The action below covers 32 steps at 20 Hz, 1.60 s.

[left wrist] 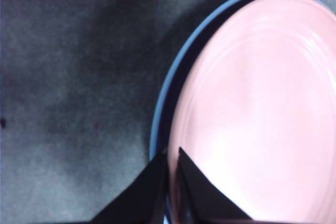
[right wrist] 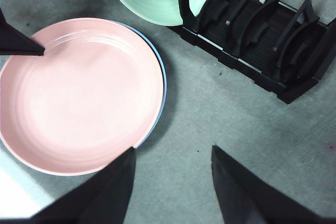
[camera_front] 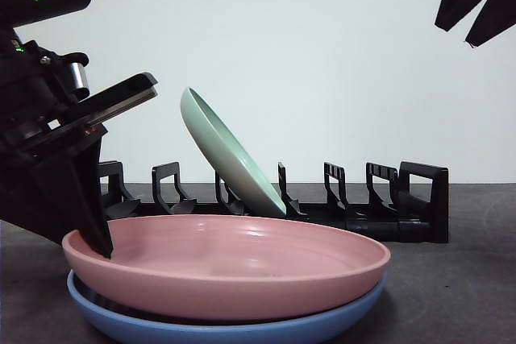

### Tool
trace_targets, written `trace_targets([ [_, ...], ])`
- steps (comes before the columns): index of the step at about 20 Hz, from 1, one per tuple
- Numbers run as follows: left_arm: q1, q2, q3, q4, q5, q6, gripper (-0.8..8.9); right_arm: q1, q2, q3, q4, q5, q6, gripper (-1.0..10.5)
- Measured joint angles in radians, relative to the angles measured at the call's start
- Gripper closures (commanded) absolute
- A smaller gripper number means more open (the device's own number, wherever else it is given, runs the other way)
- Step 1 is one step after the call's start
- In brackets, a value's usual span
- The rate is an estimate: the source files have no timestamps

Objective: Place the plate

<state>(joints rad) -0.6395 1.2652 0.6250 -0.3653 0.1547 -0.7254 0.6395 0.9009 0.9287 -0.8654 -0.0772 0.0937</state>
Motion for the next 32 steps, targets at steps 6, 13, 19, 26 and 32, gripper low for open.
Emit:
trace_targets([
  [6,-0.003,0.0,0.002,-0.002,0.006,0.0,6.75,0.0,0.0,0.0,0.0,0.0,0.0,7.2],
  [13,-0.003,0.0,0.021,-0.053,0.006,0.008,5.54,0.0,0.0,0.0,0.0,0.0,0.0,7.2],
  [19,-0.002,0.0,0.062,-0.082,0.001,0.021,5.39,0.0,0.0,0.0,0.0,0.0,0.0,7.2],
  [26,-0.002,0.0,0.106,-0.132,0.001,0.031,4.92,0.0,0.0,0.0,0.0,0.0,0.0,7.2],
  [32,-0.002,0.0,0.112,-0.172,0.001,0.051,4.91,0.0,0.0,0.0,0.0,0.0,0.0,7.2],
])
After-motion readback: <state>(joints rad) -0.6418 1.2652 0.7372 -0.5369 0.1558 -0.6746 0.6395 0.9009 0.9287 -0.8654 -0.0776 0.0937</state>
